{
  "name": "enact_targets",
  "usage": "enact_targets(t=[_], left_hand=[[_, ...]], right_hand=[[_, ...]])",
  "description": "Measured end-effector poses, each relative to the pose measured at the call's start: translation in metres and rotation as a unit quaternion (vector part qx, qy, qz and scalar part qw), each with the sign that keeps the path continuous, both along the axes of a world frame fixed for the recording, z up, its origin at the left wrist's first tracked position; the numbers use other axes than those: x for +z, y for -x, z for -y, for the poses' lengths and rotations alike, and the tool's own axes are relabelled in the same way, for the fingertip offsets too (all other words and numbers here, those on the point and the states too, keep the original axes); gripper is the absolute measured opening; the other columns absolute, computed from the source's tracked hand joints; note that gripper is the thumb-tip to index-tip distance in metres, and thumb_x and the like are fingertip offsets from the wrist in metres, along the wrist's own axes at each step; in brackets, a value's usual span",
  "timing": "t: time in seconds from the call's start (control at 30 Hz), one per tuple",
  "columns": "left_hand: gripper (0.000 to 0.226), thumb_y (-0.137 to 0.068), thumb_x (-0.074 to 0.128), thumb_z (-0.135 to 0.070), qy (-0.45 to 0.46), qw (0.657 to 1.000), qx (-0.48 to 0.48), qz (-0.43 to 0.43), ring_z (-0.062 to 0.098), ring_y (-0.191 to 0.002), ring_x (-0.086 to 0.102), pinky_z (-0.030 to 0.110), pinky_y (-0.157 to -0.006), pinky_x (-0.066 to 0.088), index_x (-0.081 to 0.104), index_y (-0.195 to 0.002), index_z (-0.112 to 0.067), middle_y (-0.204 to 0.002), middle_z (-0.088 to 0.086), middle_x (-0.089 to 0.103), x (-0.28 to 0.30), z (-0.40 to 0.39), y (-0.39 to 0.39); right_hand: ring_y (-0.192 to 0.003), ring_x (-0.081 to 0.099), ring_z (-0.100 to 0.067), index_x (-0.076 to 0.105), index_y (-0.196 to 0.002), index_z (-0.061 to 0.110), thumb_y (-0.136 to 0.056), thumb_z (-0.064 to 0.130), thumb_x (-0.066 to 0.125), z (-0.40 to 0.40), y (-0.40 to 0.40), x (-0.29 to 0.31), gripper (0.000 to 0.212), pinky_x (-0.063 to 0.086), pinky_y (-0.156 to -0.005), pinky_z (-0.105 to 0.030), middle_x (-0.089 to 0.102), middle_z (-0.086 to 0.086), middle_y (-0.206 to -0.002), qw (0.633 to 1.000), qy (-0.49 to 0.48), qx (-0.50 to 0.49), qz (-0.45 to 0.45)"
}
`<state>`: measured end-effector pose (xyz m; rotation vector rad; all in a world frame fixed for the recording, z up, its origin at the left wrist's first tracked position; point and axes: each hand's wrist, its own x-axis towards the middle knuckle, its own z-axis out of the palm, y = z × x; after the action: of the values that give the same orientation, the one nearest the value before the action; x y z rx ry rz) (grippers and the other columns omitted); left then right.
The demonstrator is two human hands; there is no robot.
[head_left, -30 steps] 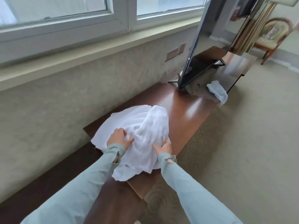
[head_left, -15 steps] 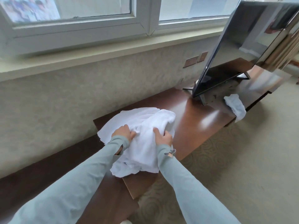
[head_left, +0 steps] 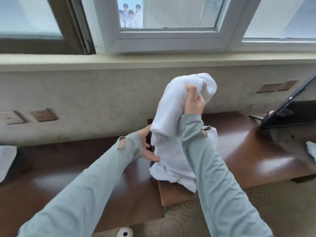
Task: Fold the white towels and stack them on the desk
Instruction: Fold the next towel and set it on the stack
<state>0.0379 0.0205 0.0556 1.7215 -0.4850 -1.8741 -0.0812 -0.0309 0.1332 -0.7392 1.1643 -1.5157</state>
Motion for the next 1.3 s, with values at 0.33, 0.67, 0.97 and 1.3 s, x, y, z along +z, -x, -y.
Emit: enact_targets(t=[0.33,0.67,0.97,1.3], left_hand=[[0.032,-0.097,0.046,-0.03,0.105,0.845,0.438,-0.29,0.024,-0.058,0.064,0.027,-0.044,0.054,0.056,-0.079,-0.006,-0.063,0.009,0.066,0.005,-0.022,-0.109],[0.024,-0.081,0.067,-0.013,-0.037,0.867,0.461,-0.186,0.017,-0.071,0.063,0.027,-0.052,0.056,0.06,-0.103,-0.011,-0.08,0.004,0.065,-0.102,-0.086,-0.323],[0.016,-0.09,0.059,-0.024,0.038,0.862,0.469,-0.19,0.02,-0.085,0.062,0.034,-0.081,0.049,0.059,-0.1,-0.012,-0.093,0.007,0.067,-0.137,-0.094,-0.413],[0.096,-0.067,0.082,-0.034,-0.2,0.908,0.367,0.006,0.035,-0.125,0.048,0.043,-0.105,0.041,0.031,-0.143,-0.003,-0.14,0.014,0.045,-0.304,-0.149,-0.366]], right_hand=[[-0.097,0.065,-0.022,0.069,-0.09,0.014,-0.052,0.042,0.072,-0.022,-0.14,0.017,0.047,0.051,-0.093,-0.037,0.069,-0.004,-0.103,0.972,-0.018,0.226,0.061],[-0.056,0.069,-0.018,0.065,-0.088,0.012,-0.083,0.034,0.059,-0.049,-0.299,-0.108,0.024,0.057,-0.055,-0.027,0.072,-0.004,-0.068,0.926,-0.26,0.22,0.165],[-0.074,0.064,-0.026,0.066,-0.086,0.014,-0.083,0.034,0.049,-0.058,-0.359,-0.167,0.027,0.049,-0.07,-0.032,0.071,-0.006,-0.077,0.908,-0.304,0.26,0.123],[-0.102,0.056,-0.031,0.042,-0.128,-0.001,-0.085,0.013,0.055,-0.078,-0.298,-0.342,0.047,0.045,-0.093,-0.037,0.057,-0.017,-0.114,0.818,-0.439,0.215,-0.304]])
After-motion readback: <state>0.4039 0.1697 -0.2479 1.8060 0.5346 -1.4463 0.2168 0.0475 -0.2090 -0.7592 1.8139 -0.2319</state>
